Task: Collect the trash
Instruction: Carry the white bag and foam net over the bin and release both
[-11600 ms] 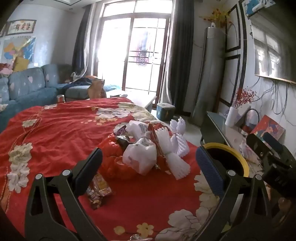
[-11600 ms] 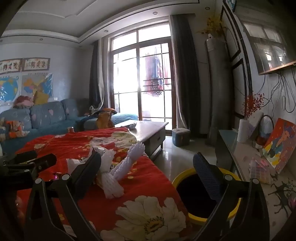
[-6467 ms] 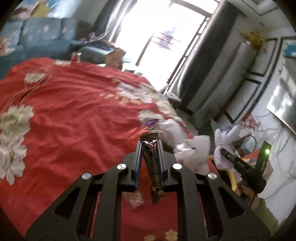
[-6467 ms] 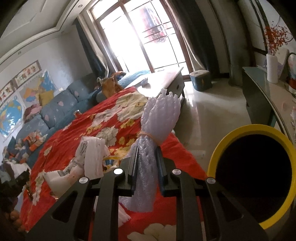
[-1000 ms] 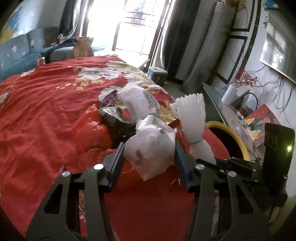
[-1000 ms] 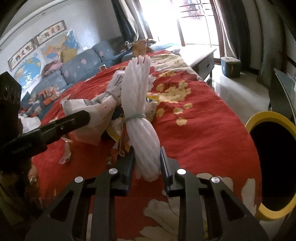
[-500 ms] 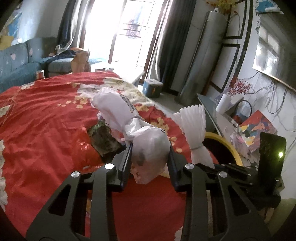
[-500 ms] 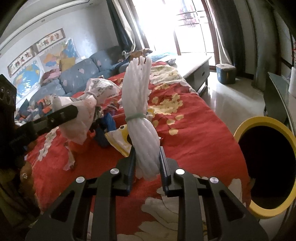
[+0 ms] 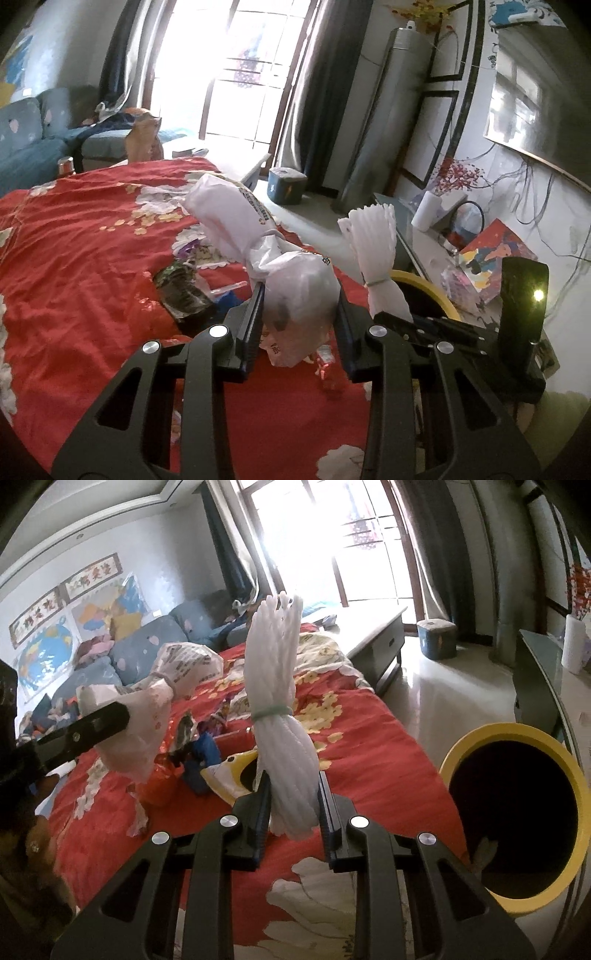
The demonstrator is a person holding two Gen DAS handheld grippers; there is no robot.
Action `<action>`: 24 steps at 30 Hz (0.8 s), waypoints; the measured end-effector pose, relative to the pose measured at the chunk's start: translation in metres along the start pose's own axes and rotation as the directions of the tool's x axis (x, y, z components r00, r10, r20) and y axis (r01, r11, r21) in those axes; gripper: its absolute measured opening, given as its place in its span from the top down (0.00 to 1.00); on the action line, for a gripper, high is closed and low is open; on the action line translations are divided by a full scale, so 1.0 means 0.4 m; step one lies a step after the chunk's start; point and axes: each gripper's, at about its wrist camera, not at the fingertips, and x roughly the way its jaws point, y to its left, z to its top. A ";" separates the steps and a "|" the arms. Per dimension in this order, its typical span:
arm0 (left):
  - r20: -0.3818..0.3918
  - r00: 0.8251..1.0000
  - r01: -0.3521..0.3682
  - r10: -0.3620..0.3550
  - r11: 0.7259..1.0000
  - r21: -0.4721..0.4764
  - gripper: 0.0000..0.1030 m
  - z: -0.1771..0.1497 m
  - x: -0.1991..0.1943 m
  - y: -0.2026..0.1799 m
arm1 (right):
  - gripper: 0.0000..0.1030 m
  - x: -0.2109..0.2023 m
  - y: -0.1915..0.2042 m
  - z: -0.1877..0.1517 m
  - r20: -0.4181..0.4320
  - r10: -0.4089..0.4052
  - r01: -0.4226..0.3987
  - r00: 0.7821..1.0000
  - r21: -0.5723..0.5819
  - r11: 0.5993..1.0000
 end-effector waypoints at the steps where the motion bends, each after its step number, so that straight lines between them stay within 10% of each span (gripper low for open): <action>1: 0.000 1.000 0.002 -0.002 1.000 0.003 0.73 0.001 0.000 -0.005 | 0.78 -0.003 -0.004 0.002 0.004 -0.002 0.002 1.000 0.003 1.000; 24: -0.044 0.996 0.080 -0.075 0.991 0.110 0.73 0.012 0.068 -0.163 | 0.78 -0.072 -0.160 0.029 0.081 -0.090 0.079 0.993 0.137 0.987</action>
